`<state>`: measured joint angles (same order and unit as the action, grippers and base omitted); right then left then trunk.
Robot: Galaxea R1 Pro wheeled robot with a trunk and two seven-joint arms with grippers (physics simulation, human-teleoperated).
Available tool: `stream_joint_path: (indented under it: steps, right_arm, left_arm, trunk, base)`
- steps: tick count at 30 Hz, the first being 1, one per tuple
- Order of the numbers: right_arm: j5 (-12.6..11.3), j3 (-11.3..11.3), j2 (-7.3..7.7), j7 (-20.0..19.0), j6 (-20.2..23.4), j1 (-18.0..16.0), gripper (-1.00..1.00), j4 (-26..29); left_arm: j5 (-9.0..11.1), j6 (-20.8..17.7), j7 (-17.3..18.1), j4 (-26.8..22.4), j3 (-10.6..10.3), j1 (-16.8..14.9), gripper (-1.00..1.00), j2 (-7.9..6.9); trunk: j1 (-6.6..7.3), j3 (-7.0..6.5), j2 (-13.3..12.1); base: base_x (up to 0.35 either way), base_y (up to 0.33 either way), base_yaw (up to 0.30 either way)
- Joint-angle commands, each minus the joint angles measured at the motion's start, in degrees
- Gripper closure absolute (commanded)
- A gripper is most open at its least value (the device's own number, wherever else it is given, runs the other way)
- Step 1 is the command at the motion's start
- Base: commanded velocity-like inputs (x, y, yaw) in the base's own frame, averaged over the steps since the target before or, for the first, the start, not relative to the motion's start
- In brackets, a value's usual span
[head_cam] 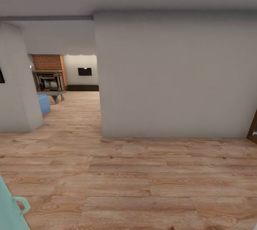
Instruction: Move the two storage containers from the living room to the garage. In the garage, place one container on the floor and stack the other container on top of it (either order is fine).
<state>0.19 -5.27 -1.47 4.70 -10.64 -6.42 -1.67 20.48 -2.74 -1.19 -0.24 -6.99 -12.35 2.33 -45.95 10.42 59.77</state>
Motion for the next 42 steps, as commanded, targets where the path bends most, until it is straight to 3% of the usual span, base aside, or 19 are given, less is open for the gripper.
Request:
stream_joint_path:
  steps: [1,7,14,42]
  right_arm:
    - [0.0,-0.5,-0.02,0.3,-0.3,-0.1,-1.0,-0.2]
    - [-0.3,0.2,-0.39,0.3,-0.3,-0.1,-1.0,-0.2]
    - [-0.8,0.5,-0.23,0.2,-0.2,-0.1,-1.0,-0.2]
    - [-0.1,0.0,-0.51,-0.1,-0.3,-0.1,-1.0,-0.2]
  left_arm:
    - [0.5,-0.2,-0.1,0.0,-0.5,0.0,-1.0,0.02]
    - [0.5,-0.1,-0.2,0.0,-0.5,0.0,-1.0,0.13]
    - [0.9,2.9,-0.2,0.1,-0.5,0.0,-1.0,0.22]
    - [1.0,2.5,-0.2,0.1,-0.5,0.0,-1.0,0.04]
  trunk:
    - [-0.04,0.07,0.0]
    - [-0.04,0.07,0.0]
    - [-0.04,0.07,0.0]
    - [-0.04,0.07,0.0]
  base:
    - [0.331,0.0,0.0]
    - [0.331,0.0,0.0]
    - [0.332,0.0,0.0]
    - [0.331,0.0,0.0]
